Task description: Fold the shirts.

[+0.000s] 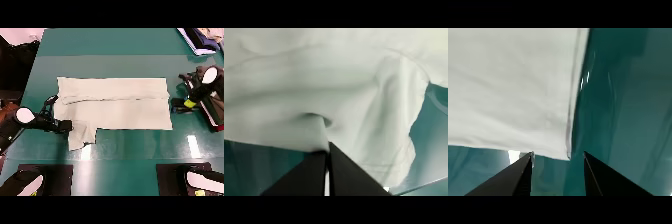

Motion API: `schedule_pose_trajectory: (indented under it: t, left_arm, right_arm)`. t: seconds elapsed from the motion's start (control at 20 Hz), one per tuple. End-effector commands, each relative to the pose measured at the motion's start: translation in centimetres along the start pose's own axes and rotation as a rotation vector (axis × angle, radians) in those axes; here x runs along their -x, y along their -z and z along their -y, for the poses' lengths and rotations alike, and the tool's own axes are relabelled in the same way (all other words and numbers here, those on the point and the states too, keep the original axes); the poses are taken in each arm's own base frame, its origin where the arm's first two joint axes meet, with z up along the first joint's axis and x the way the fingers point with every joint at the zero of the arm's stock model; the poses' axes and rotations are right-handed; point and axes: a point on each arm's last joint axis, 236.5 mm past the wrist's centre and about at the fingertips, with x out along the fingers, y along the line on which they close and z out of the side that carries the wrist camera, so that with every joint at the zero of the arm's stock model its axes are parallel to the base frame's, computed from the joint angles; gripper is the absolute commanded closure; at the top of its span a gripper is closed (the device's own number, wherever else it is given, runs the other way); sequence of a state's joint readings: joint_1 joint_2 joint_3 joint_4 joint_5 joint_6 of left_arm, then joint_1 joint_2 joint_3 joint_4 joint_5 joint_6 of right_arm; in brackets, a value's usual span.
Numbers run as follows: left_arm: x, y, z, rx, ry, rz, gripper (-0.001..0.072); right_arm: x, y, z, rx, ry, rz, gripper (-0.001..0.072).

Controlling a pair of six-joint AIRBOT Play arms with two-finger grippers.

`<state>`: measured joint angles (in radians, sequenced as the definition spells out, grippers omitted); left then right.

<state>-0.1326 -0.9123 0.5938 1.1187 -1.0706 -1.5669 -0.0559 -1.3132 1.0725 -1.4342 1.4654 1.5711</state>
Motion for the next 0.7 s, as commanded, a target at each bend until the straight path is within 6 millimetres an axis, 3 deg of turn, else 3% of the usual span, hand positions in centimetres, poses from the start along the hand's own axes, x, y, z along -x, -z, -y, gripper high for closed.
schedule_pose_trajectory:
  t: [0.0, 0.15, 0.3, 0.4, 0.55, 0.65]
  left_arm:
    - [0.7, -0.6, 0.5, -0.041, 0.004, 0.012, 0.0683]
    - [0.7, -0.4, 0.5, -0.041, 0.005, 0.002, 0.0684]
    - [0.7, -0.4, 0.5, -0.040, 0.007, 0.002, 0.0684]
    - [0.7, -0.2, 0.5, -0.040, 0.008, -0.003, 0.0684]
    - [0.7, -0.1, 0.5, -0.041, 0.007, -0.011, 0.0684]
    - [0.7, -0.1, 0.5, -0.043, 0.007, -0.009, 0.0684]
  right_arm:
    - [-3.9, 3.5, 1.4, -0.048, -0.008, -0.107, 0.0344]
    - [-5.9, 4.5, 1.3, -0.056, -0.015, -0.122, 0.0343]
    - [-6.9, 3.8, -0.3, -0.076, -0.084, -0.082, 0.0344]
    - [-6.9, 3.0, -0.6, -0.082, -0.100, -0.051, 0.0441]
    - [-6.3, 2.3, -0.7, -0.071, -0.100, -0.029, 0.0692]
    - [-5.8, 2.2, -0.8, -0.057, -0.101, -0.031, 0.0692]
